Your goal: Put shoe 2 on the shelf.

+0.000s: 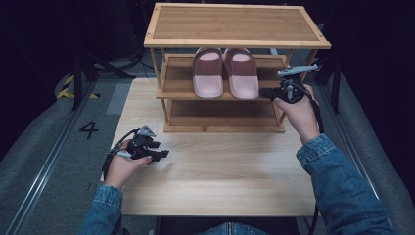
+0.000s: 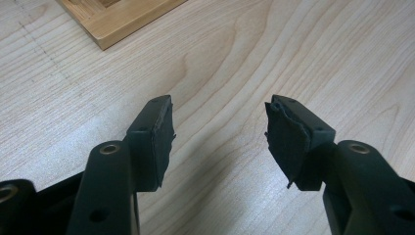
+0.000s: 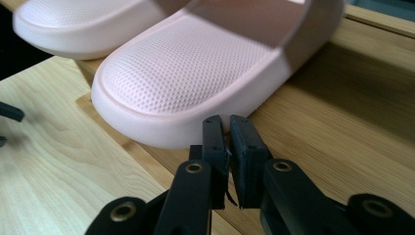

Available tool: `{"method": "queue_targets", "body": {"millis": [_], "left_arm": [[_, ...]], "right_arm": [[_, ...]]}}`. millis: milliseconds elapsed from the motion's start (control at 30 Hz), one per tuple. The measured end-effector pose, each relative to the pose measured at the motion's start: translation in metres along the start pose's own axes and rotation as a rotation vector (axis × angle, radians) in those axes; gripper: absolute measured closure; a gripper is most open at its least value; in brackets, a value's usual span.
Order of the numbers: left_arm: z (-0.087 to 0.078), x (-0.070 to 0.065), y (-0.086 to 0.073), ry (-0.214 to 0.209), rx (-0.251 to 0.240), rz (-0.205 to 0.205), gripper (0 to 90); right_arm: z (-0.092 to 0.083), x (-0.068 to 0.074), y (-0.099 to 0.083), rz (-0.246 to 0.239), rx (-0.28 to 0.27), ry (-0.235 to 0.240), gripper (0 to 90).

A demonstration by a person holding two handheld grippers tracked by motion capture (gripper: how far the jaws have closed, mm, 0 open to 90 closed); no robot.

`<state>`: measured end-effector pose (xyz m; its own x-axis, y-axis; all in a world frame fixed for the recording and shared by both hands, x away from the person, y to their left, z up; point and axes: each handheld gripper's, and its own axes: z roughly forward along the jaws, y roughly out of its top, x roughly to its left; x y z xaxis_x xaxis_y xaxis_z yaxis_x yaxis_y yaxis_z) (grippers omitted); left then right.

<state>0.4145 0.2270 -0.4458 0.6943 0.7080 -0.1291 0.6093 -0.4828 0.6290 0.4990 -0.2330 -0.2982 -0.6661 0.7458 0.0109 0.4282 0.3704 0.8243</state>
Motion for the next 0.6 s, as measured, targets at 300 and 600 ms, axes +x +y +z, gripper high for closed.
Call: {"method": "queue_targets", "body": {"millis": [300, 600], "left_arm": [[0.005, 0.0, 0.006, -0.013, 0.002, 0.017, 43.5], [0.004, 0.002, 0.008, -0.011, -0.005, 0.023, 43.4]], "right_arm": [[0.009, 0.018, 0.007, -0.032, 0.003, 0.035, 85.3], [-0.014, 0.015, 0.005, -0.026, -0.018, 0.052, 76.4]]}}
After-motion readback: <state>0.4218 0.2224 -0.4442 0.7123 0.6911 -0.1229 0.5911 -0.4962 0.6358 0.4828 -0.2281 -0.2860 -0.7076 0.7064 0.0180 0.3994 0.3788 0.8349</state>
